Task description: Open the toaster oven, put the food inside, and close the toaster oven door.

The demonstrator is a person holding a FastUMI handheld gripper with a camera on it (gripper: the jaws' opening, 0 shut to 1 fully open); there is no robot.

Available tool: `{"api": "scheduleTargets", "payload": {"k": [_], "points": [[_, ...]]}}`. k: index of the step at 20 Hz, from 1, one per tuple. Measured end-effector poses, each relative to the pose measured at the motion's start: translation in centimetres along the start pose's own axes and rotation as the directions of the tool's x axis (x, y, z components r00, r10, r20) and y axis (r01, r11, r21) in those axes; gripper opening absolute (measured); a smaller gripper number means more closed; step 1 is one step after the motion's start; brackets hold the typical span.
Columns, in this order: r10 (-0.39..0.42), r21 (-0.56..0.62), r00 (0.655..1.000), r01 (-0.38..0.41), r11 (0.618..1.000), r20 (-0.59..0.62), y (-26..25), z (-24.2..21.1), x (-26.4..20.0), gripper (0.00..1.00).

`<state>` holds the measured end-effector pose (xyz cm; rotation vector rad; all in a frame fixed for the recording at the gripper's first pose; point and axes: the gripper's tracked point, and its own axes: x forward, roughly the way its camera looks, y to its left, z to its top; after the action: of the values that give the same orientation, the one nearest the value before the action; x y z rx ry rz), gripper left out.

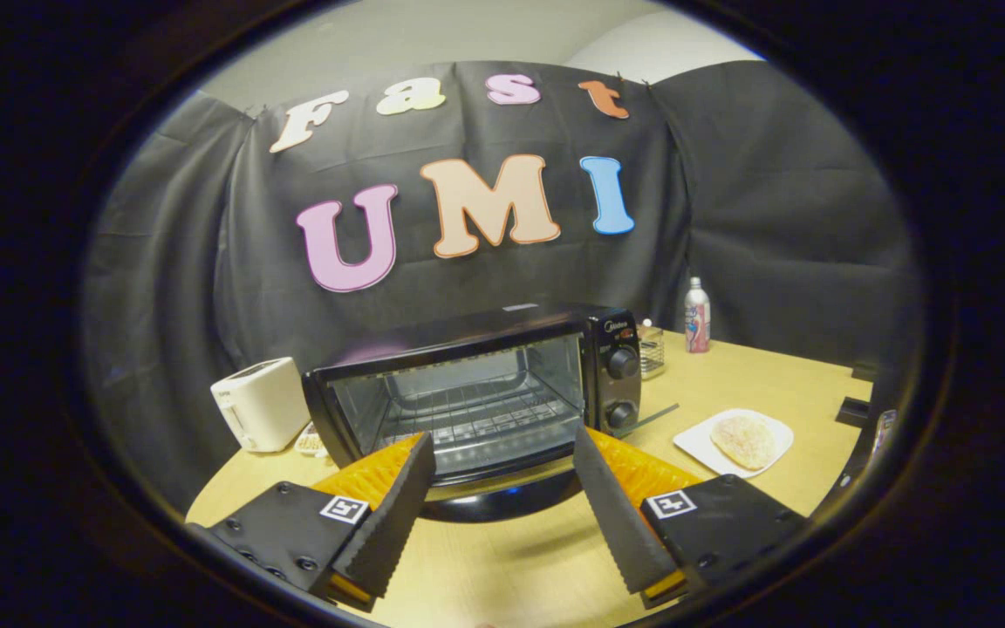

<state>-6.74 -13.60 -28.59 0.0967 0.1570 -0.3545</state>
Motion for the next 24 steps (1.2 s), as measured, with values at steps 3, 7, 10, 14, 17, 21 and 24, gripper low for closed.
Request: {"api": "scheduleTargets", "payload": {"k": [3,7,10,14,17,21,24], "points": [[-0.006,0.001,1.0,0.006,1.0,-0.025,-0.5,-1.0,-0.6,0.99],[-0.016,0.008,0.999,0.017,1.0,-0.05,-1.0,-2.1,-1.0,0.98],[-0.033,0.005,0.996,0.033,0.999,-0.079,-1.4,-3.1,-1.4,0.97],[-0.046,0.005,0.993,0.047,0.999,-0.106,-1.9,-4.1,-1.8,0.96],[-0.062,-0.001,0.989,0.062,0.998,-0.136,-2.4,-5.3,-1.9,0.95],[-0.087,-0.009,0.979,0.087,0.996,-0.183,-3.2,-6.8,-2.2,0.95],[-0.102,0.006,0.974,0.106,0.994,-0.204,-3.8,-7.5,-2.1,0.94]]}}
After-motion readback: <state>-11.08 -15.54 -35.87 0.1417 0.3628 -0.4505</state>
